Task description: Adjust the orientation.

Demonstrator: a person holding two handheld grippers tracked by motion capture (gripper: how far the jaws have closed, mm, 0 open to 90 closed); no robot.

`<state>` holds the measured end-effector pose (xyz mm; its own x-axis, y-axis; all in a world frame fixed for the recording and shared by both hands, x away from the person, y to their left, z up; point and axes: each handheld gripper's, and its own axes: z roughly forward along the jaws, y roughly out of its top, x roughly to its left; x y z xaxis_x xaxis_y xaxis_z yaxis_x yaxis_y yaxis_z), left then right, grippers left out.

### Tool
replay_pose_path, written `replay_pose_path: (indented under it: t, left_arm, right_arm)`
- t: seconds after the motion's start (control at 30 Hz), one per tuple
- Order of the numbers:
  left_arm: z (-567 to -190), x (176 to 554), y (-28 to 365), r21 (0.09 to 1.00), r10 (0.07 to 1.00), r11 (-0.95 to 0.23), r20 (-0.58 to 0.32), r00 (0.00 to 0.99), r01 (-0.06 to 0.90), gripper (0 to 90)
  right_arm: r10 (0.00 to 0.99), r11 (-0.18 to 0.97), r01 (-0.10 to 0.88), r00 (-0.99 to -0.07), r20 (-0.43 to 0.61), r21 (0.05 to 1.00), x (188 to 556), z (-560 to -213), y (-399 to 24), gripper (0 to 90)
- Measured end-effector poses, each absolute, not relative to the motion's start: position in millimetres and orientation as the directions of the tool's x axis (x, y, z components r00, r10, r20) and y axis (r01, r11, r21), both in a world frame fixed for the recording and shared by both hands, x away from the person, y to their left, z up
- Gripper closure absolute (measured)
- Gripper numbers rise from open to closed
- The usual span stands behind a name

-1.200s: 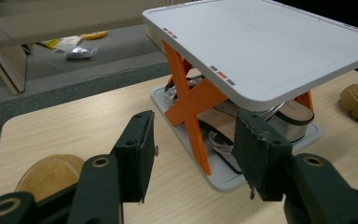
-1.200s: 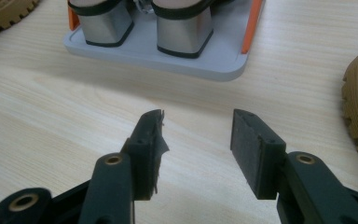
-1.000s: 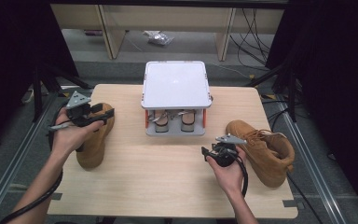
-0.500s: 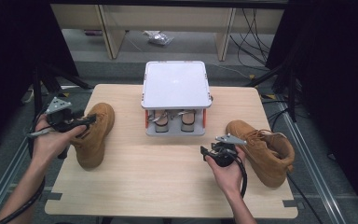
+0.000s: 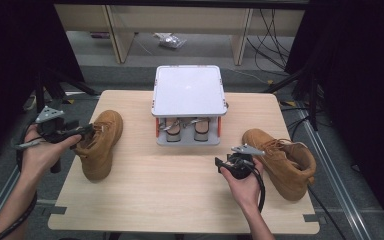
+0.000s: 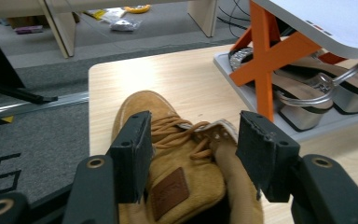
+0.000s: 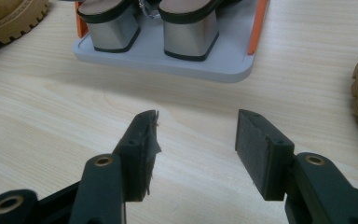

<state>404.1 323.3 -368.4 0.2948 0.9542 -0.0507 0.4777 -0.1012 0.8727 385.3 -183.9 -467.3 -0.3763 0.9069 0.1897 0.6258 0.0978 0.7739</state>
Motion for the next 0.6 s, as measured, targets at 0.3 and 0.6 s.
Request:
replay_pose_path:
  t: [0.3,0.6]
  left_arm:
    - [-380,406,337,0.847,0.966,-0.088,-0.056,0.251,0.524,45.0]
    - [-397,411,345,0.815,0.972,-0.059,-0.086,0.221,0.576,48.3]
  right_arm:
    - [0.908,0.104,0.628,-0.376,0.183,0.771,386,-469,-184,48.3]
    - [0.905,0.108,0.633,-0.382,0.188,0.766,385,-471,-183,48.0]
